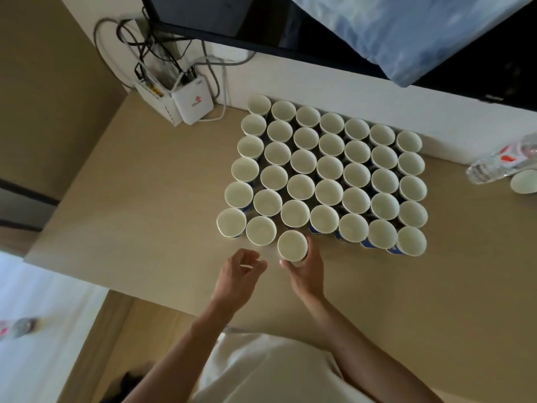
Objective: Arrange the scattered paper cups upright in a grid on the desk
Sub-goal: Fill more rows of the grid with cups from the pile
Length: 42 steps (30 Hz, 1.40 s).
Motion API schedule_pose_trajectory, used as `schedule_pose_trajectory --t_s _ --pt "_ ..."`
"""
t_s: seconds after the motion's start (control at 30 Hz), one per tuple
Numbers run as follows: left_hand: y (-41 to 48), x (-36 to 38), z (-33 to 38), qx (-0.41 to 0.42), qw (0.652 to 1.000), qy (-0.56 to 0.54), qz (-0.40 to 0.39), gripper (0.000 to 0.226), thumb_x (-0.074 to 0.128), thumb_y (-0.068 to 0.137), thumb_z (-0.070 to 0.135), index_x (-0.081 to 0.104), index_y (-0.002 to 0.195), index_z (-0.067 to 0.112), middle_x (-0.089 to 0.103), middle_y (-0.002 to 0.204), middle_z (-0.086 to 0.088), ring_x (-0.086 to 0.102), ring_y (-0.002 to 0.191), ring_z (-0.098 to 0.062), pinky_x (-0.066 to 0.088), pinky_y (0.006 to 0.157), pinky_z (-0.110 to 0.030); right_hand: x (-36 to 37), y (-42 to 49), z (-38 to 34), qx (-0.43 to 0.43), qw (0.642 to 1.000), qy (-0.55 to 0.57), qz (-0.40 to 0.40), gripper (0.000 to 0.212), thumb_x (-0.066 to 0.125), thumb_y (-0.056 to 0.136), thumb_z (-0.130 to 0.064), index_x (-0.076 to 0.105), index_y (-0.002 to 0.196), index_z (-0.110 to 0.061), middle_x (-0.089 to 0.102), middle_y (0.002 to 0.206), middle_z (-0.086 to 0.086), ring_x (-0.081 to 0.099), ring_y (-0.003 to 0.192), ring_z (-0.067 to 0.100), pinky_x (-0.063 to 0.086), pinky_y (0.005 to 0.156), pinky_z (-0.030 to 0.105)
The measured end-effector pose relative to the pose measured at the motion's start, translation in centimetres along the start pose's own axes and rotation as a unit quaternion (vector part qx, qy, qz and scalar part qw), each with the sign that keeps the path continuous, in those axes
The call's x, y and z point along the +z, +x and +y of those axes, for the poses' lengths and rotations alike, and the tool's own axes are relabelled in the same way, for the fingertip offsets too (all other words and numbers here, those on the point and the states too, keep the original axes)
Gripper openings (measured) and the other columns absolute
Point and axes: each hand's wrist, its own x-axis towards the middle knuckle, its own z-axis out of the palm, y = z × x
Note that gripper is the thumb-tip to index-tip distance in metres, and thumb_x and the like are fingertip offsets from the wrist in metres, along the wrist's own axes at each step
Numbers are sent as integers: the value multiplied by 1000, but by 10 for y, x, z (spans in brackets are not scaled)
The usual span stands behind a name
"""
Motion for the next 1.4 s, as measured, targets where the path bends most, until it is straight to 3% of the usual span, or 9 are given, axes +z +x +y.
schedule_pose_trajectory --t_s 0.1,0.27,0.47,0.6,0.8,0.97,1.07,1.27,1.4 --pt "4 -2 0 -1 1000 0 -8 12 71 90 29 63 97 25 74 93 2 66 79 -3 42 59 -11 3 1 0 -1 1000 -2 9 60 85 70 -17 53 120 -23 62 111 -10 60 97 12 51 82 32" --pt "5 0 3 1 1000 14 -22 17 71 89 29 66 103 21 73 91 3 63 74 0 42 56 -5 7 2 2 11 1000 -7 12 61 83 72 -24 51 124 -23 61 112 -7 61 93 17 54 78 39" --pt "3 1 3 5 998 27 -48 19 70 90 30 66 106 20 72 91 7 64 75 5 40 56 -3 4 -1 -2 24 1000 -1 10 63 83 73 -14 50 127 -18 57 115 -6 59 95 4 50 77 24" --pt "-1 3 2 13 998 27 -63 20 71 89 30 66 105 19 71 93 7 66 79 0 41 58 -6 -3 -11 5 39 999 -31 13 69 83 73 -8 46 131 -18 53 117 -2 59 85 6 55 76 32" --pt "-12 26 6 36 991 27 -123 18 72 89 25 66 103 16 71 93 1 65 72 1 45 59 -7 -37 -36 14 89 991 2 103 68 80 77 -6 47 135 -15 54 117 4 62 86 10 50 73 19" --pt "-25 63 32 78 977 48 -191 17 73 89 25 67 103 17 72 95 1 68 84 -12 48 69 -18 -86 -52 14 138 962 93 216 62 76 80 -1 49 134 -14 57 114 7 64 86 17 46 69 7" --pt "-35 88 57 117 971 45 -204 14 74 88 24 68 100 20 72 93 1 69 87 -14 48 71 -22 -117 -59 15 139 944 150 260 59 74 83 2 50 133 -14 58 113 7 63 86 17 47 68 8" --pt "-78 140 101 179 965 33 -187 12 72 89 22 66 100 21 69 95 6 64 84 -6 42 61 -4 -180 -68 24 102 919 228 305 56 74 82 2 51 124 -28 58 110 2 65 87 19 51 69 15" --pt "-109 186 122 198 963 12 -180 16 72 90 23 66 104 20 70 100 2 66 89 -9 52 78 -24 -238 -84 34 57 917 254 301 57 78 75 -17 52 124 -24 59 109 4 67 88 20 53 75 19"
